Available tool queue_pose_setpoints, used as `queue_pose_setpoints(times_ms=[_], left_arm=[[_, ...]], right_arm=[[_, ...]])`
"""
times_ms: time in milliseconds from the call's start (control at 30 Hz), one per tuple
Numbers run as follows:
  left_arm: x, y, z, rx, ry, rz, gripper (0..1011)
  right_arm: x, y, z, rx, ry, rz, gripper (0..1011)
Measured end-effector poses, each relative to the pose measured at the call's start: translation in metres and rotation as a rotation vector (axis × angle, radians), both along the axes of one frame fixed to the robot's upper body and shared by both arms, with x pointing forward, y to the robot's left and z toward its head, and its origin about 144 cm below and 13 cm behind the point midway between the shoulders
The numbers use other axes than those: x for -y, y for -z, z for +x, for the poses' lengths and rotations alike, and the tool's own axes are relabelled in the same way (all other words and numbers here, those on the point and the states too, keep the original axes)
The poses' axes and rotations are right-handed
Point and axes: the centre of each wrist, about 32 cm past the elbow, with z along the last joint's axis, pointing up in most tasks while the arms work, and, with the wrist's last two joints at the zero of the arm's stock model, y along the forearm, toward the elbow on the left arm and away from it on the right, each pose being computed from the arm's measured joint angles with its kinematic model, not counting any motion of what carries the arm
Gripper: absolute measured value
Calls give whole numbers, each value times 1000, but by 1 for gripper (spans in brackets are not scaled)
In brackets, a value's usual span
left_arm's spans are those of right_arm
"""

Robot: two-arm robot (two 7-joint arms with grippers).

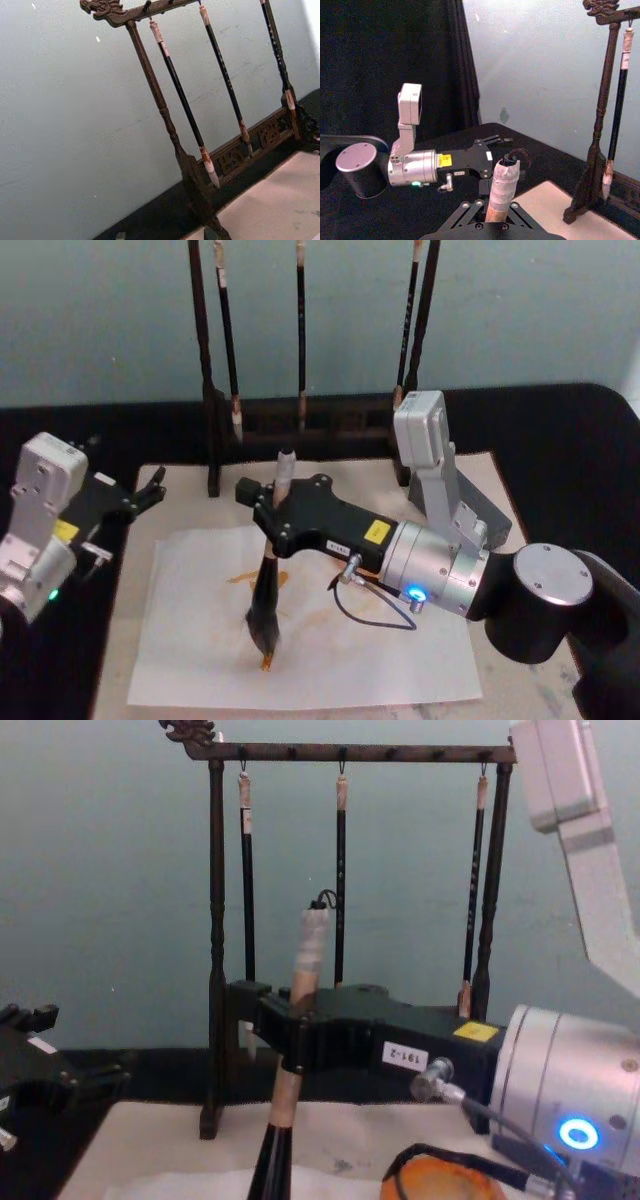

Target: Pick up the brush from the inkstone, write on the paper, then place the brush back to its original position.

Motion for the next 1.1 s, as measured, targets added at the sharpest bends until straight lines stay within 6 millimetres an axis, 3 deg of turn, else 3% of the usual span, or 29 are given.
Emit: queue_pose_setpoints(times_ms=[1100], left_arm=[[0, 0, 0, 0, 0, 0, 1010]], right_arm=[[5, 2, 17, 17, 71, -1, 0]])
